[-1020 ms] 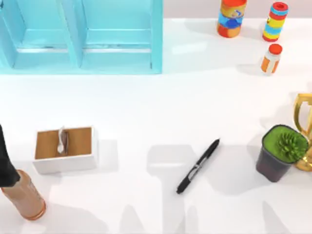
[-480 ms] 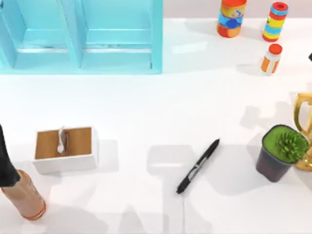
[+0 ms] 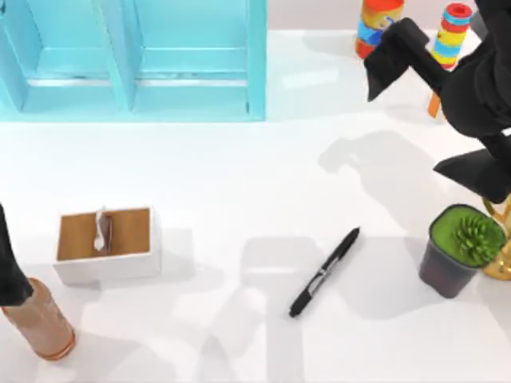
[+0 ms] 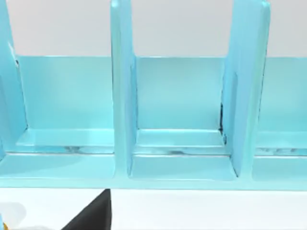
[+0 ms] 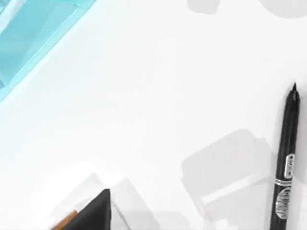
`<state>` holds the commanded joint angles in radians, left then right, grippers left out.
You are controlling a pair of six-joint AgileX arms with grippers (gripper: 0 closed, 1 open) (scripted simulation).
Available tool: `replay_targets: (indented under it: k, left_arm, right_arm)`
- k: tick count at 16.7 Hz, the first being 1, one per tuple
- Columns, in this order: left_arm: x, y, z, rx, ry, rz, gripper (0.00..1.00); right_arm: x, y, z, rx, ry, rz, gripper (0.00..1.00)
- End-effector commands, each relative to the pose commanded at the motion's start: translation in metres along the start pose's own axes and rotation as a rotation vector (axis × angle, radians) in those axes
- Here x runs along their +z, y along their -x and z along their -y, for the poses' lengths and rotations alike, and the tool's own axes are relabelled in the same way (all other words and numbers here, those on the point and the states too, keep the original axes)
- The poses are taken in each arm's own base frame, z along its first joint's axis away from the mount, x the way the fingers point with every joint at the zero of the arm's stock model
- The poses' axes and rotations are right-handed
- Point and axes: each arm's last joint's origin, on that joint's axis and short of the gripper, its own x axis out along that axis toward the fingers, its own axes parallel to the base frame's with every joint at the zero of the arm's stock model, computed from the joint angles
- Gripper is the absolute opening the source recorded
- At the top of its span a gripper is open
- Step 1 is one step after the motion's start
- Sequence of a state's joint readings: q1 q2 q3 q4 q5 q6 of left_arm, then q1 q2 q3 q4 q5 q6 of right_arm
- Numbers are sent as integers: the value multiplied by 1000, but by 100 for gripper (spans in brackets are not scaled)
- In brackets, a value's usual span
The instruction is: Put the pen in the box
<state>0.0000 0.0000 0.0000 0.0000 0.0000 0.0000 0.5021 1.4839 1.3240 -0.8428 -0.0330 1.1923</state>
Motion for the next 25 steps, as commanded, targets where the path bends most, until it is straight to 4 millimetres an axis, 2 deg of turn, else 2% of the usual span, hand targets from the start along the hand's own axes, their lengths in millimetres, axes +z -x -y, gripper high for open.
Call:
replay_targets:
  k: [4,8,11,18,21,25]
  left_arm:
    - [0,0,0,0,0,0,100]
    - [0,0,0,0,0,0,100]
    - [0,0,0,0,0,0,100]
    - [0,0,0,0,0,0,100]
    - [0,0,0,0,0,0,100]
    - [0,0,0,0,0,0,100]
  right_arm:
    - [-17,-68,-21,-231,-30,-108,100]
    - [-38,-121,-21,-416,-7,-171,100]
    - [-46,-136,-18,-472,9,-188,100]
    - [-46,-141,-16,-475,8,-189,100]
    - [-52,-167,-6,-473,9,-189,100]
    - [-60,-210,16,-464,9,-186,100]
